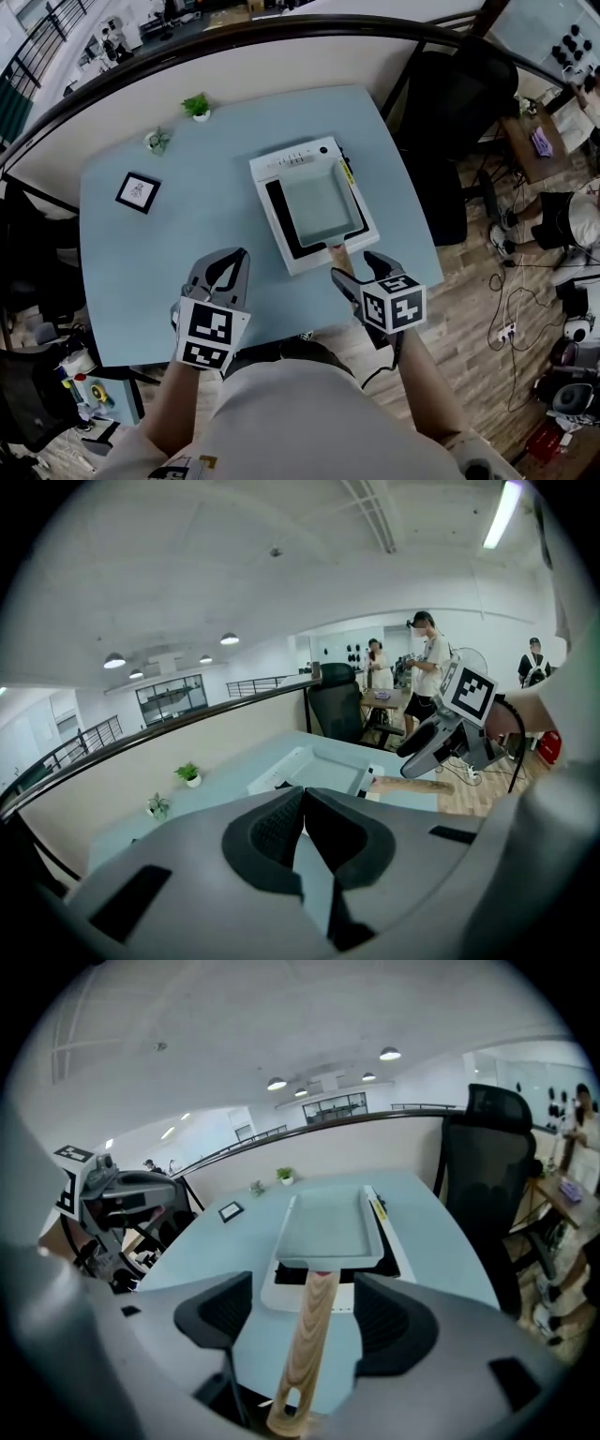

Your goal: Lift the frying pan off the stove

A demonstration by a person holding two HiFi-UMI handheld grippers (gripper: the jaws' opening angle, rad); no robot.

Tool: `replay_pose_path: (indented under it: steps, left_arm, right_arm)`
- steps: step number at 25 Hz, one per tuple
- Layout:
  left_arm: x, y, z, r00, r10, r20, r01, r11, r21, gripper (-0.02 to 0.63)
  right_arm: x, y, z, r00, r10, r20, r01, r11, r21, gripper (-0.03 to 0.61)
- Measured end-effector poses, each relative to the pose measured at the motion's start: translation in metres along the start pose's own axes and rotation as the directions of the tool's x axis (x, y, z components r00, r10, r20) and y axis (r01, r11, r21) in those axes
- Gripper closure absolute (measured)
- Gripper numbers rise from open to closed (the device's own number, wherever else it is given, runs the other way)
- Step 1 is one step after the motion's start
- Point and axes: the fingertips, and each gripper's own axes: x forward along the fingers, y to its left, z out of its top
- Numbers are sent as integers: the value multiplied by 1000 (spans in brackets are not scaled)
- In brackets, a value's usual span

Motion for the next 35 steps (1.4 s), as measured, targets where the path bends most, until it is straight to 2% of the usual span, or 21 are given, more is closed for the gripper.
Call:
replay_pose_path:
  steps: [7,11,14,20,23,28,35]
  left_arm:
    - [13,2,-39,996,-42,-78,43,999,7,607]
    - [18,8,-49,995,-22,-99,27,999,44,607]
    - [20,12,-54,994,-21,-104,23,999,24,607]
    - [23,19,-70,990,-27,-135,27,1000,0,607]
    - [21,25,-71,990,-17,-138,16,1000,-7,607]
    - [16,27,-75,989,-12,-149,12,1000,-2,607]
    - [7,28,-81,987,-2,-163,4,1000,7,607]
  right_arm:
    - [29,-9,-15,995,-35,-92,39,999,34,241]
    - [48,-9,-29,984,-34,-176,38,999,19,238]
    - [58,-12,-38,971,-28,-236,35,999,26,216]
    - [81,-21,-54,947,-59,-315,66,998,14,225]
    - [90,-20,-61,943,-45,-330,68,996,58,266]
    - [96,-17,-71,937,-18,-348,59,992,107,462]
    - [87,-14,-72,931,10,-365,35,993,117,472]
